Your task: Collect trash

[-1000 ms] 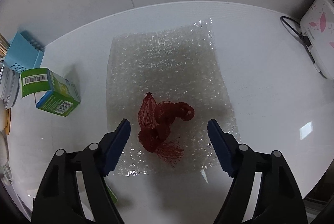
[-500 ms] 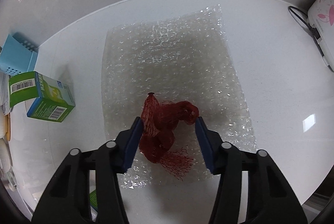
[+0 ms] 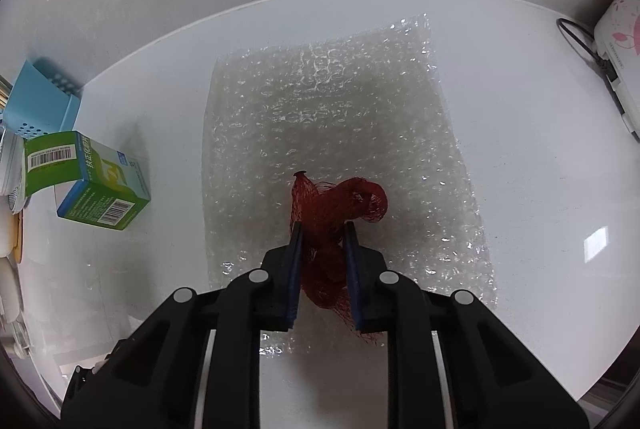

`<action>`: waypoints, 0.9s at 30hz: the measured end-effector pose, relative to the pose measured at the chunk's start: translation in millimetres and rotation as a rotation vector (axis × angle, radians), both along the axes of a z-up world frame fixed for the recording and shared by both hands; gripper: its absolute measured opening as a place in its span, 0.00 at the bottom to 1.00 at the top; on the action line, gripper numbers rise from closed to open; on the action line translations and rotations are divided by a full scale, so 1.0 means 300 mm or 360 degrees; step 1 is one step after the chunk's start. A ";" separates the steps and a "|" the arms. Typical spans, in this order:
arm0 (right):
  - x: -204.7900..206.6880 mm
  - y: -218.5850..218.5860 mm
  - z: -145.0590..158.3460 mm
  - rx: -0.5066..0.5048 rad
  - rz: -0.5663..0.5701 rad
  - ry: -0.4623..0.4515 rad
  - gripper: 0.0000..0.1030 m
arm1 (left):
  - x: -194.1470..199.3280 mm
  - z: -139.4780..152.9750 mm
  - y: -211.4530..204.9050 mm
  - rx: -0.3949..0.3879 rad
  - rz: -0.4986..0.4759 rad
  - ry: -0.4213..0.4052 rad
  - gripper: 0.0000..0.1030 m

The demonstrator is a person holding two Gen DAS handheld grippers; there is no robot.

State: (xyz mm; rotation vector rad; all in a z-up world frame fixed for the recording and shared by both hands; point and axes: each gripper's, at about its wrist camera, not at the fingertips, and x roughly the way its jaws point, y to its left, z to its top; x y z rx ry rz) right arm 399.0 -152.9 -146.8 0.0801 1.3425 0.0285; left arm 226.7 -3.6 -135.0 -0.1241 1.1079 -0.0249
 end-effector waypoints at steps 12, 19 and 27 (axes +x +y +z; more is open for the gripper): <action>-0.075 -0.030 0.102 -0.0031 0.0041 -0.0119 0.17 | -0.012 0.045 0.011 0.0030 0.0016 -0.0004 0.49; -0.169 -0.063 0.174 -0.0044 0.0059 -0.0222 0.17 | -0.035 0.091 -0.017 0.0044 0.0021 -0.0014 0.49; -0.287 -0.087 0.258 -0.0040 0.0093 -0.0313 0.17 | -0.073 0.132 -0.044 0.0066 0.0018 -0.0033 0.49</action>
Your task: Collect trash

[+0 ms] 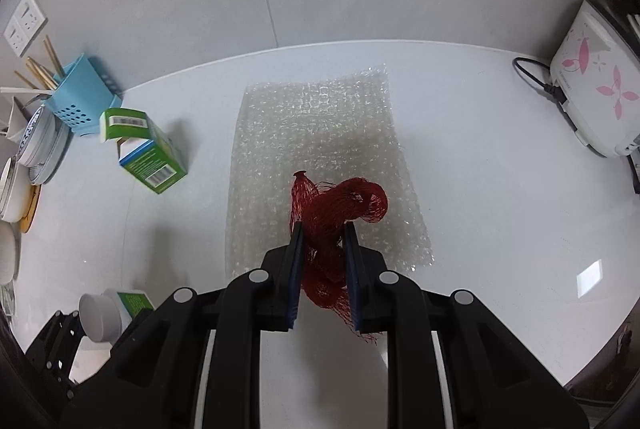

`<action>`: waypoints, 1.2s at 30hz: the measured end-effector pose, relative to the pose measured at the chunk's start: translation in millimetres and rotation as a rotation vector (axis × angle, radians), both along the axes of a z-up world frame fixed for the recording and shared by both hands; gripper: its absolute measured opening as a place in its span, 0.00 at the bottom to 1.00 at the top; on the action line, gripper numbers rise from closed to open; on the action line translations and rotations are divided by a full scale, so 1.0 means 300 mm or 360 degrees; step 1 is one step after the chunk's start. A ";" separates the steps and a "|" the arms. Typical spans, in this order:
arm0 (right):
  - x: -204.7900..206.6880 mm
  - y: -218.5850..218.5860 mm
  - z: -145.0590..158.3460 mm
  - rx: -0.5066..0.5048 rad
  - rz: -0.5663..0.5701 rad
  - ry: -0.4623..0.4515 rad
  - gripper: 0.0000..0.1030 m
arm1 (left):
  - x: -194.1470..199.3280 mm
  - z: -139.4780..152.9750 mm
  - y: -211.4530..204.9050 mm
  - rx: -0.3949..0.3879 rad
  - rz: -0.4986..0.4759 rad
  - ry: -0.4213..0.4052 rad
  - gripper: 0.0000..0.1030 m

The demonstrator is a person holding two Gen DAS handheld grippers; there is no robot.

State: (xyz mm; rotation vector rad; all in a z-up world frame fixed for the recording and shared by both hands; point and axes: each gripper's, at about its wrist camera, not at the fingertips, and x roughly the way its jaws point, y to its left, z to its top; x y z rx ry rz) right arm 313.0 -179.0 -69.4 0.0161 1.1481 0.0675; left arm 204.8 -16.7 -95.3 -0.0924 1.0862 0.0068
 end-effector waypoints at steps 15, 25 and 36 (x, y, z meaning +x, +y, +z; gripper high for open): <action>-0.188 -0.041 0.083 -0.0032 0.0065 -0.0094 0.17 | -0.111 0.058 -0.020 0.0019 0.0059 -0.0001 0.49; -0.315 -0.075 0.078 -0.0036 0.0116 -0.0102 0.17 | -0.217 0.061 -0.045 0.0025 0.0087 0.0003 0.49; -0.442 -0.118 0.090 -0.0034 0.0156 -0.0127 0.17 | -0.345 0.069 -0.075 0.0035 0.0108 -0.0005 0.48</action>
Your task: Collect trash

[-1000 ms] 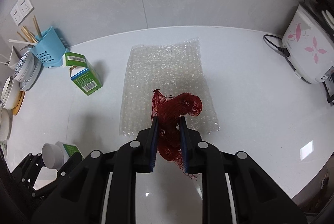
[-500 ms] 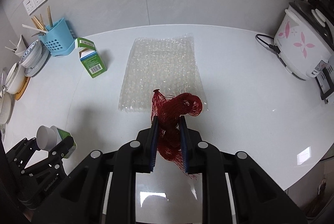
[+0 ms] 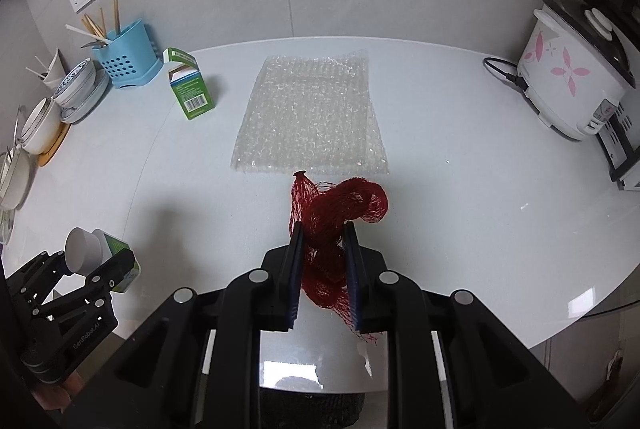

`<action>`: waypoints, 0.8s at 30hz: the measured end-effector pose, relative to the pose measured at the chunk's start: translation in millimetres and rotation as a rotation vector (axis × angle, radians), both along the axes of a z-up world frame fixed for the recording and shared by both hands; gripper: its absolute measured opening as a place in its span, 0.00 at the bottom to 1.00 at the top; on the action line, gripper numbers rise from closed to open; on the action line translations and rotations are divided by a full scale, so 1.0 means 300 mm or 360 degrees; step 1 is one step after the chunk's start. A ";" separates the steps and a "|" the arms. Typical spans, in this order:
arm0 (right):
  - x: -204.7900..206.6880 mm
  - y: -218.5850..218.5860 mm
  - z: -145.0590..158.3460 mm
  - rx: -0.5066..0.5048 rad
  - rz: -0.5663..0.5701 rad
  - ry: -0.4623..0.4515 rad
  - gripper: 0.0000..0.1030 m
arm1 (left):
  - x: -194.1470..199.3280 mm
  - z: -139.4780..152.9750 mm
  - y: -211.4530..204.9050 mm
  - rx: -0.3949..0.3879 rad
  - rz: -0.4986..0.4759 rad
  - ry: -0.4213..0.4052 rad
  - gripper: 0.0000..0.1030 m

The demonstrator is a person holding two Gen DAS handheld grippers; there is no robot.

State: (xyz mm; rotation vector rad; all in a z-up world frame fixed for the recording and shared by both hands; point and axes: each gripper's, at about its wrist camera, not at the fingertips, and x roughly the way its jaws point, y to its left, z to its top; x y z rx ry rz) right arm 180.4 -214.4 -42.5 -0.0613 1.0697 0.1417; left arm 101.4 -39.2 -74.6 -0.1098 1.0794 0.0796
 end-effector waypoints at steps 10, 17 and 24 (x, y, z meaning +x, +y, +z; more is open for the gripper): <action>-0.132 -0.005 -0.027 0.0012 0.0071 0.0028 0.17 | -0.113 0.003 -0.039 0.0005 0.0006 -0.0013 0.48; -0.239 -0.006 -0.035 0.0027 0.0121 0.0024 0.17 | -0.226 0.010 -0.068 -0.0016 -0.0007 -0.0019 0.48; -0.339 -0.025 -0.032 0.0063 0.0134 0.0018 0.17 | -0.323 0.005 -0.088 -0.0029 -0.0008 -0.0017 0.48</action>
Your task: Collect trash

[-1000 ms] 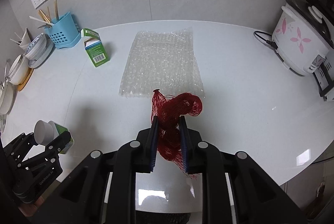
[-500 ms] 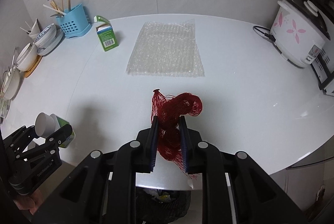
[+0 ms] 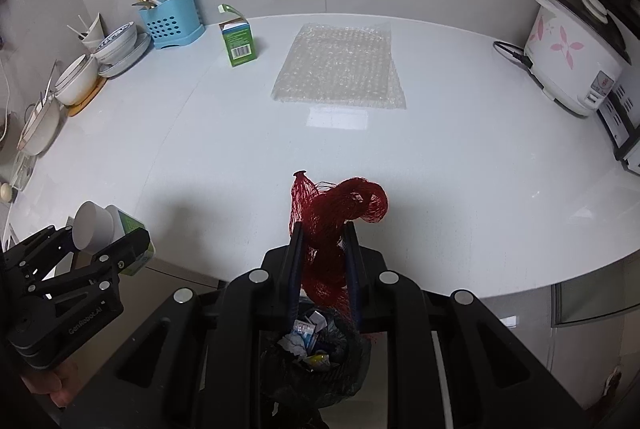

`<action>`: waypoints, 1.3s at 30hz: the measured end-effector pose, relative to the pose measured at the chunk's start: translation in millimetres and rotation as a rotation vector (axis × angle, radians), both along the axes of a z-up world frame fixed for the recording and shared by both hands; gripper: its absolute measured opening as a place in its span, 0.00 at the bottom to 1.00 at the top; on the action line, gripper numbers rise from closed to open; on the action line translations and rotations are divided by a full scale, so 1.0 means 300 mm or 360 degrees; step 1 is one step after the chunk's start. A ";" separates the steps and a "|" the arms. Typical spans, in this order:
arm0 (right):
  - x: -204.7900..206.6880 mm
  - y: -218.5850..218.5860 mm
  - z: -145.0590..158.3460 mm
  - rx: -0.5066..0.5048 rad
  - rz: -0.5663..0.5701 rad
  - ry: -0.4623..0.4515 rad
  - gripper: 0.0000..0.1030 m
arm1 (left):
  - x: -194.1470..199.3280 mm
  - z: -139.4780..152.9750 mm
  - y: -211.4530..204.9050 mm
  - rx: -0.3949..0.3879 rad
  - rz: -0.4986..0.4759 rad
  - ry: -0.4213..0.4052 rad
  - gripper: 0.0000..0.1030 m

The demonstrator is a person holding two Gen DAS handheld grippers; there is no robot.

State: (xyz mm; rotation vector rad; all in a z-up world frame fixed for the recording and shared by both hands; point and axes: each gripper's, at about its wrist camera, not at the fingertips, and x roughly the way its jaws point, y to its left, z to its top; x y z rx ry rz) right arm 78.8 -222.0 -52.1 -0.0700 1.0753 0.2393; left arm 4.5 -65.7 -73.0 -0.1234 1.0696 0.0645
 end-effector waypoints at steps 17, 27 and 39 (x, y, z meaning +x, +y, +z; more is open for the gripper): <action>-0.233 -0.044 -0.029 0.0040 0.0057 0.0025 0.17 | -0.181 -0.033 -0.046 -0.0029 -0.0033 0.0026 0.48; -0.359 -0.025 -0.179 0.0038 0.0143 0.0106 0.17 | -0.241 -0.176 -0.070 -0.0024 -0.0055 0.0102 0.48; -0.411 -0.014 -0.431 0.0021 0.0129 0.0243 0.17 | -0.296 -0.361 -0.093 -0.0100 -0.0039 0.0160 0.48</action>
